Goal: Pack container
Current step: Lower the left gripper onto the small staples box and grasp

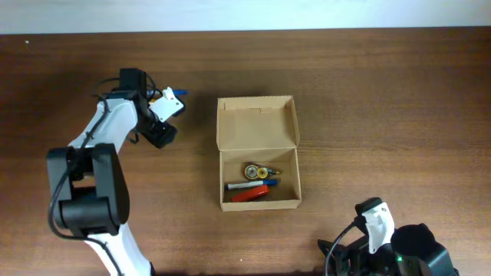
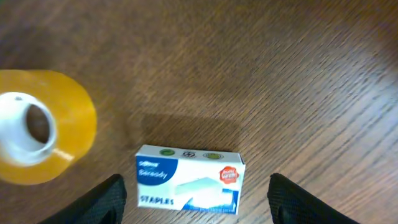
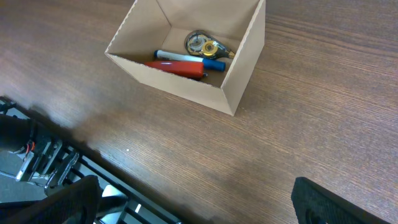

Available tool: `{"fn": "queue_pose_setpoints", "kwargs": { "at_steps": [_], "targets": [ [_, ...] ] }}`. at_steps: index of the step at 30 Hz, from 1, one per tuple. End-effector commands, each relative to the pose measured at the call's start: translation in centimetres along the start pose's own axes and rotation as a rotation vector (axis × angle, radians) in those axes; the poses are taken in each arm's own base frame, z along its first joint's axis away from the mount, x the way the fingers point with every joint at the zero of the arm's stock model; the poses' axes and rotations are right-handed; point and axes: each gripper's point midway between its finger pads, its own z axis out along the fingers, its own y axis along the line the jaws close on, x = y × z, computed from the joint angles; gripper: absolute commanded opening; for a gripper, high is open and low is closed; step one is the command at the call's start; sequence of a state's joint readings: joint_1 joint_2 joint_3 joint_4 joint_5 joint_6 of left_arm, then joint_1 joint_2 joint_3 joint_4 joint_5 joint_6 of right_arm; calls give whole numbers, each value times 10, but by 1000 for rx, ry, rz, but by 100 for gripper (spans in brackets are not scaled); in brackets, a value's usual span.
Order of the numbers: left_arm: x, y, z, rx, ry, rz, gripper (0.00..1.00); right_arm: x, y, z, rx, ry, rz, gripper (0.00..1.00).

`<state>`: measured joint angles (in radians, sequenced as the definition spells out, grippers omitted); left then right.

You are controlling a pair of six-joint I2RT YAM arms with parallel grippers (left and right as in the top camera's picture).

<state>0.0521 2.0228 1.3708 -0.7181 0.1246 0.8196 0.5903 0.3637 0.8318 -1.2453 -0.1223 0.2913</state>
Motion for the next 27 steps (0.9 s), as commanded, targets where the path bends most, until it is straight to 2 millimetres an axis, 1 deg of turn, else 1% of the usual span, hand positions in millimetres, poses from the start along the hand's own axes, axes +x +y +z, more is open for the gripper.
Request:
{"fn": "queue_pose_setpoints", "kwargs": {
  "at_steps": [1, 7, 13, 15, 16, 18, 19, 20, 22, 23, 27],
  "targets": [
    [2, 0, 11, 24, 0, 5, 72, 1, 2, 2, -9, 9, -8, 99],
    [-3, 8, 12, -4, -24, -4, 72, 1, 2, 2, -9, 9, -8, 99],
    [-1, 8, 14, 1, -19, -8, 72, 1, 2, 2, -9, 8, -8, 99],
    [0, 7, 14, 4, -17, -9, 68, 1, 2, 2, -9, 9, -8, 99],
    [0, 7, 14, 5, -16, -9, 64, 1, 2, 2, -9, 9, -8, 99],
    [1, 6, 14, 9, -12, -10, 60, 1, 2, 2, -9, 9, -8, 99],
    [2, 5, 14, 12, -9, -10, 55, 1, 2, 2, -9, 9, -8, 99],
    [2, 5, 14, 13, -8, -11, 53, 1, 2, 2, -9, 9, -8, 99],
    [3, 4, 14, 15, -6, -11, 52, 1, 2, 2, -9, 9, -8, 99],
    [3, 4, 14, 15, -6, -11, 49, 1, 2, 2, -9, 9, -8, 99],
    [3, 4, 14, 15, -6, -63, 44, 1, 2, 2, -9, 8, -8, 99]
  ]
}}
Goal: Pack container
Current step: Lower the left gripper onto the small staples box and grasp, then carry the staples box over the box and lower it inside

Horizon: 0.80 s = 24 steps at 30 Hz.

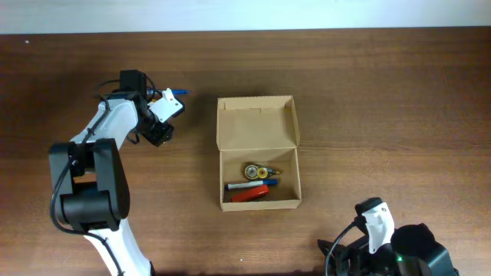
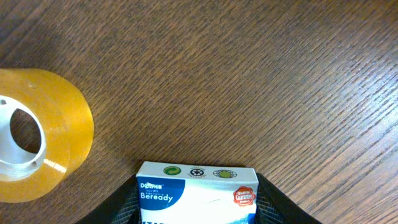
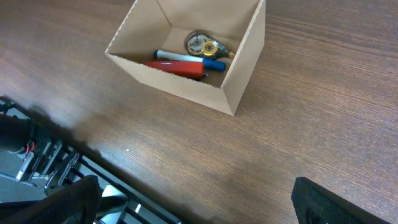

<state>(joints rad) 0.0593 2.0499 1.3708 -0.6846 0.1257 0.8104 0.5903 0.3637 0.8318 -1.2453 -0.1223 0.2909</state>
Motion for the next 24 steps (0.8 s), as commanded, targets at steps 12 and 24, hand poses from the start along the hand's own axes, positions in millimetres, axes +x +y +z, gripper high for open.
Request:
{"fn": "queue_pose_setpoints", "kwargs": {
  "at_steps": [12, 24],
  "targets": [
    [-40, 13, -70, -60, -103, -164, 40, 1, 2, 2, -9, 9, -8, 99],
    [-135, -113, -190, -53, -381, 173, 40, 1, 2, 2, -9, 9, -8, 99]
  ]
}}
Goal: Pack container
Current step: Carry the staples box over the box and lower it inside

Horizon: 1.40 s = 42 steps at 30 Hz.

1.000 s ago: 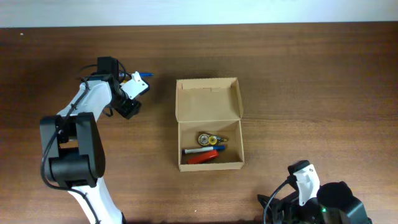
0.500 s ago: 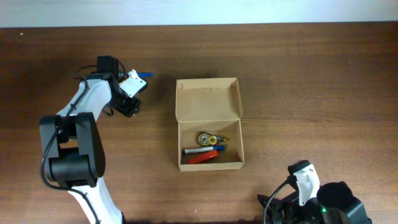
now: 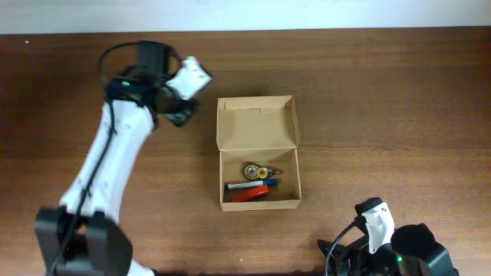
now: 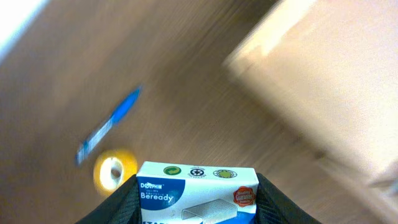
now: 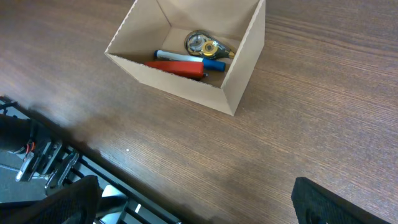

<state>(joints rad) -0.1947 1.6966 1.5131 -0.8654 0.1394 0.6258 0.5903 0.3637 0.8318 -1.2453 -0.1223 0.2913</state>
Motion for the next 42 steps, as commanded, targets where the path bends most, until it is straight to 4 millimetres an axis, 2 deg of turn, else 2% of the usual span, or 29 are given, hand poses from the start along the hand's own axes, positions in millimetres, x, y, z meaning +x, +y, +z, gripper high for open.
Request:
{"fn": "queue_pose_setpoints", "kwargs": {
  "at_steps": [1, 4, 8, 10, 14, 22, 28, 35, 42],
  "targets": [
    [-43, -50, -28, 80, -125, 96, 40, 1, 2, 2, -9, 9, -8, 99],
    [-55, -101, -29, 165, -118, 193, 40, 1, 2, 2, -9, 9, -8, 99],
    [-58, -155, -30, 251, -94, 314, 40, 1, 2, 2, -9, 9, -8, 99],
    [-58, -174, -29, 275, -91, 366, 40, 1, 2, 2, -9, 9, -8, 99],
    [-58, -198, -20, 315, -69, 412, 40, 1, 2, 2, -9, 9, -8, 99],
    [-43, -238, 23, 404, 41, 466, 41, 1, 2, 2, -9, 9, -8, 99],
    [-33, -261, 43, 446, 92, 501, 41, 1, 2, 2, -9, 9, -8, 99],
    [-31, -265, 49, 458, 105, 504, 41, 1, 2, 2, -9, 9, -8, 99],
    [-38, -271, 56, 473, 71, 496, 41, 1, 2, 2, -9, 9, -8, 99]
  ]
}}
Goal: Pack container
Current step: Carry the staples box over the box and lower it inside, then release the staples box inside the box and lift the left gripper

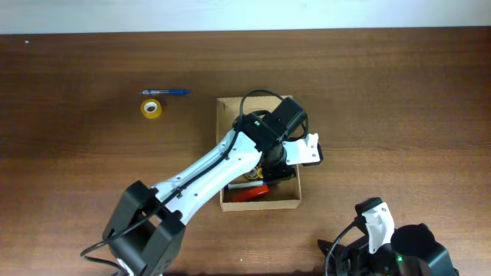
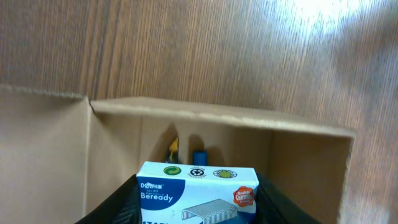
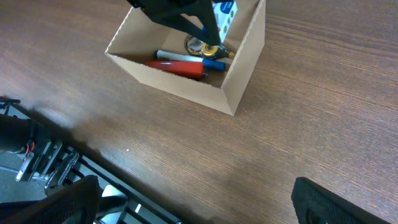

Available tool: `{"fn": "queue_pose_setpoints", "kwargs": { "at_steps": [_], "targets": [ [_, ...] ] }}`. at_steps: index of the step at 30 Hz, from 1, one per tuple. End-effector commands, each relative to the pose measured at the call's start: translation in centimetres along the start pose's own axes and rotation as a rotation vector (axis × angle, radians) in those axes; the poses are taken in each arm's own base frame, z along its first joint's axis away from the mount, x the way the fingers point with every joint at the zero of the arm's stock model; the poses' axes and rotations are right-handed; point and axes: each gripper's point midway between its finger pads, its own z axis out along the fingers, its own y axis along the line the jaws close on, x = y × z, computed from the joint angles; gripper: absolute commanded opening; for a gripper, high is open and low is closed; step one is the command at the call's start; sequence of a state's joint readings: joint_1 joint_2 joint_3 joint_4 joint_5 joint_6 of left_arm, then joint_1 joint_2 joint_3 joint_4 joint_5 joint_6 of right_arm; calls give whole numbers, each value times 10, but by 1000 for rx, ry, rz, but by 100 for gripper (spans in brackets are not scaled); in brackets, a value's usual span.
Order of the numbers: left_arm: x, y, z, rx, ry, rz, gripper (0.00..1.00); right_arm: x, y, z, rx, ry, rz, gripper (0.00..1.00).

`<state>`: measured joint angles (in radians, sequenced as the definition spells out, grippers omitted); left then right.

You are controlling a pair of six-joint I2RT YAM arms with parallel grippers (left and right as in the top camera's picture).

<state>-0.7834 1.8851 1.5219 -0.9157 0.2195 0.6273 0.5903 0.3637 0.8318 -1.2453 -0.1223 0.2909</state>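
The open cardboard box (image 1: 259, 204) stands mid-table with its lid flap folded back. Inside lie a red marker (image 1: 247, 195), a blue-and-white pen (image 3: 186, 57) and a correction tape roller (image 3: 200, 45). My left gripper (image 1: 282, 153) is shut on a white-and-blue staples box (image 2: 198, 191) and holds it over the right part of the box's inside, just above the things in it. The staples box (image 3: 225, 11) also shows at the box's far wall in the right wrist view. My right gripper (image 3: 193, 205) is open low at the table's near right, with nothing between its fingers.
A yellow tape roll (image 1: 152, 109) and a blue pen (image 1: 165, 92) lie on the table at the far left of the box. The table's near edge and a metal frame (image 3: 37, 168) sit below my right gripper.
My left gripper, still shut on the staples box, has moved from beside the box's far left corner to over its inside. The right arm has not moved.
My left gripper stood open over the staples box next to the tape roll. Then it was shut on the staples box on the table. Later it held it in the air near the cardboard box, and now over the box's inside.
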Motion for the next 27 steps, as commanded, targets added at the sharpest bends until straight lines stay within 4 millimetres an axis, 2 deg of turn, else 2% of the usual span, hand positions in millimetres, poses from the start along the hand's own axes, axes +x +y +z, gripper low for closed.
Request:
{"fn": "queue_pose_setpoints", "kwargs": {
  "at_steps": [1, 10, 17, 27],
  "targets": [
    [-3, -3, 8, 29, -16, 1, 41, 1, 2, 2, -9, 9, -8, 99],
    [-3, 0, 19, 31, -11, 0, 41, 1, 2, 2, -9, 9, -8, 99],
    [7, 0, 40, 58, 33, -13, 41, 1, 2, 2, -9, 9, -8, 99],
    [7, 1, 41, 53, 36, -12, 41, 1, 2, 2, -9, 9, -8, 99]
  ]
}}
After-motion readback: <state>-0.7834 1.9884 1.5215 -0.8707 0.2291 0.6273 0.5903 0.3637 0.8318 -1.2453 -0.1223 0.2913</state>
